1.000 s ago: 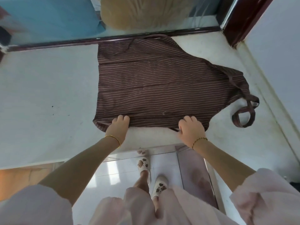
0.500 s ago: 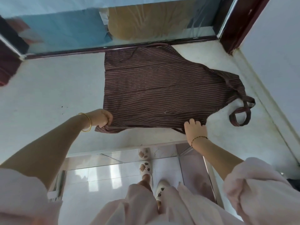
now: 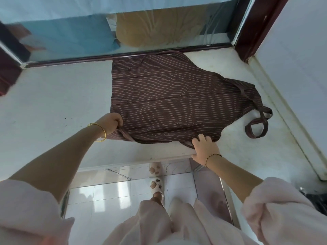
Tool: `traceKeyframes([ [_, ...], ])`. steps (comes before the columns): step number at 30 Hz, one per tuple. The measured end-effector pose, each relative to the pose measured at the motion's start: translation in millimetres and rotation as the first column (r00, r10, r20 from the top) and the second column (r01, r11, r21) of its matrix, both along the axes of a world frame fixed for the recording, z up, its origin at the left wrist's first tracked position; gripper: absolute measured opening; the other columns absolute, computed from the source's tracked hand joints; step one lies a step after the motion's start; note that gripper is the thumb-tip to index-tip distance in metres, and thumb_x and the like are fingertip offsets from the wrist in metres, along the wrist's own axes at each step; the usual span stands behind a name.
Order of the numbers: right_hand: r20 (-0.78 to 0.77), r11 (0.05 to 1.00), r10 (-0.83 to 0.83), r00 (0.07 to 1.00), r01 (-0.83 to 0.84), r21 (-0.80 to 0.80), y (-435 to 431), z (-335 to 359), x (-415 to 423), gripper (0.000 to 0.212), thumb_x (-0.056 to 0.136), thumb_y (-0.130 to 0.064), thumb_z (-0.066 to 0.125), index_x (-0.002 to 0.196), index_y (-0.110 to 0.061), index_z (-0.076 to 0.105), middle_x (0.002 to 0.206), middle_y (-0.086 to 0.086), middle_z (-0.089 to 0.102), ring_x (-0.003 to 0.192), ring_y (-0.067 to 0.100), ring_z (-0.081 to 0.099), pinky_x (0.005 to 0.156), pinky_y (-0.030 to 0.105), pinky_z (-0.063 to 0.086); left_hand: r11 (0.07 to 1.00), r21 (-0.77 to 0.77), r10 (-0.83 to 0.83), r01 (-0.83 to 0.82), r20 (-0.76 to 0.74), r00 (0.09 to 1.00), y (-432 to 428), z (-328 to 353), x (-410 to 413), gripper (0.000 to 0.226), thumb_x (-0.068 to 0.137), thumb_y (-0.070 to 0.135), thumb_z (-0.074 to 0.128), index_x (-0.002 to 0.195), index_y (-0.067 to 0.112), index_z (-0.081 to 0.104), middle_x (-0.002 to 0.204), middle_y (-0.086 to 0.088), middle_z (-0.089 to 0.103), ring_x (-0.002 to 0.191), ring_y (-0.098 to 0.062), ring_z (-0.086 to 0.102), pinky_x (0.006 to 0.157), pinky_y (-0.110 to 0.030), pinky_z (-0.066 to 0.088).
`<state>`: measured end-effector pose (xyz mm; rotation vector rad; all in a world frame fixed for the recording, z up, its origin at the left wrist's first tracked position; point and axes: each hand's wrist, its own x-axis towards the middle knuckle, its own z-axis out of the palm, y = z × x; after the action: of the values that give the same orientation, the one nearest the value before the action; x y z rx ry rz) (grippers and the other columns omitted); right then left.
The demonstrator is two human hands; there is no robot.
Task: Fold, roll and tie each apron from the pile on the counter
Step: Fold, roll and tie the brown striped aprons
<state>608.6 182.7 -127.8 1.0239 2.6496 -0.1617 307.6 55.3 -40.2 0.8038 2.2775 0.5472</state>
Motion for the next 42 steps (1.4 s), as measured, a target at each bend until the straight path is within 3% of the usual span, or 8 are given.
traceKeyframes([
  [10,0.048,0.992,0.010,0.999,-0.016,0.124,3.0,-5.2,17.0,0.016,0.090,-0.008,0.051,0.106,-0.013,0.050,0.104,0.005,0.050,0.092,0.019,0.050,0.076,0.027,0.043,0.999,0.024,-0.027,0.028,-0.058,0.998,4.9,22.0,-2.5,0.030,0.075,-0.019,0.044,0.083,0.003,0.063,0.074,-0.006,0.053,0.069,-0.014,0.046,0.056,-0.021,0.037],
  [17,-0.179,1.000,-0.006,0.984,0.003,-0.019,20.5,15.0,20.6,0.003,0.092,-0.016,0.049,0.093,-0.017,0.047,0.084,-0.002,0.048,0.060,0.015,0.045,0.052,0.021,0.039,0.980,-0.129,-0.163,0.153,-0.066,0.984,-0.8,12.8,-11.0,0.015,0.084,0.024,0.068,0.087,0.010,0.066,0.084,-0.007,0.061,0.083,-0.022,0.053,0.067,-0.027,0.039],
  [23,-0.448,0.946,-0.321,0.835,0.257,-0.199,36.1,21.4,17.1,0.024,0.084,0.005,0.050,0.075,-0.017,0.044,0.073,0.000,0.049,0.067,0.021,0.050,0.058,0.026,0.041,0.617,-0.716,-0.626,0.327,-0.195,0.755,-2.2,9.3,1.3,0.024,0.089,0.025,0.053,0.104,0.011,0.064,0.089,0.000,0.054,0.074,-0.015,0.050,0.064,-0.020,0.043],
  [25,-0.147,0.904,-0.310,0.939,0.243,-0.352,42.1,24.8,16.8,0.026,0.083,0.008,0.047,0.078,-0.015,0.057,0.084,0.005,0.055,0.080,0.024,0.054,0.069,0.028,0.044,0.434,-0.789,-0.731,0.436,-0.025,0.682,-1.1,5.3,9.2,0.035,0.093,0.009,0.050,0.127,0.000,0.052,0.100,-0.006,0.047,0.073,-0.010,0.050,0.055,-0.006,0.039],
  [27,0.138,0.877,-0.239,0.961,0.274,-0.395,40.0,24.0,18.5,0.027,0.087,0.003,0.049,0.098,-0.013,0.068,0.102,0.007,0.060,0.092,0.024,0.058,0.083,0.027,0.049,0.326,-0.830,-0.718,0.453,0.094,0.689,-3.3,2.0,22.0,0.046,0.090,0.012,0.056,0.134,0.005,0.046,0.111,-0.006,0.049,0.097,-0.011,0.056,0.075,-0.007,0.042],
  [29,0.105,0.937,-0.182,0.978,0.205,-0.281,31.4,20.0,23.0,0.027,0.091,-0.006,0.049,0.103,-0.020,0.069,0.107,0.002,0.061,0.094,0.021,0.059,0.088,0.030,0.052,0.278,-0.859,-0.731,0.430,0.101,0.675,-9.1,-7.4,29.3,0.051,0.085,0.020,0.062,0.134,0.016,0.048,0.125,-0.002,0.051,0.117,-0.019,0.051,0.092,-0.025,0.042],
  [34,-0.177,0.993,0.042,0.983,-0.061,-0.104,7.9,12.8,21.9,0.031,0.092,-0.021,0.039,0.089,-0.025,0.069,0.089,-0.005,0.062,0.089,0.014,0.046,0.075,0.027,0.047,0.624,-0.562,-0.734,0.542,-0.186,0.653,13.7,-43.0,49.7,0.054,0.085,0.008,0.059,0.136,0.020,0.046,0.130,-0.007,0.048,0.111,-0.024,0.053,0.091,-0.032,0.050],
  [42,0.007,0.979,0.205,0.979,-0.205,0.004,-18.0,-18.1,36.1,0.049,0.069,-0.051,0.071,0.102,-0.021,0.051,0.095,-0.001,0.052,0.084,0.019,0.050,0.072,0.033,0.047,0.680,-0.406,-0.731,0.611,-0.303,0.612,19.6,-78.5,109.0,0.057,0.084,0.034,0.066,0.132,0.019,0.038,0.131,-0.007,0.034,0.118,-0.025,0.040,0.096,-0.036,0.048],
])
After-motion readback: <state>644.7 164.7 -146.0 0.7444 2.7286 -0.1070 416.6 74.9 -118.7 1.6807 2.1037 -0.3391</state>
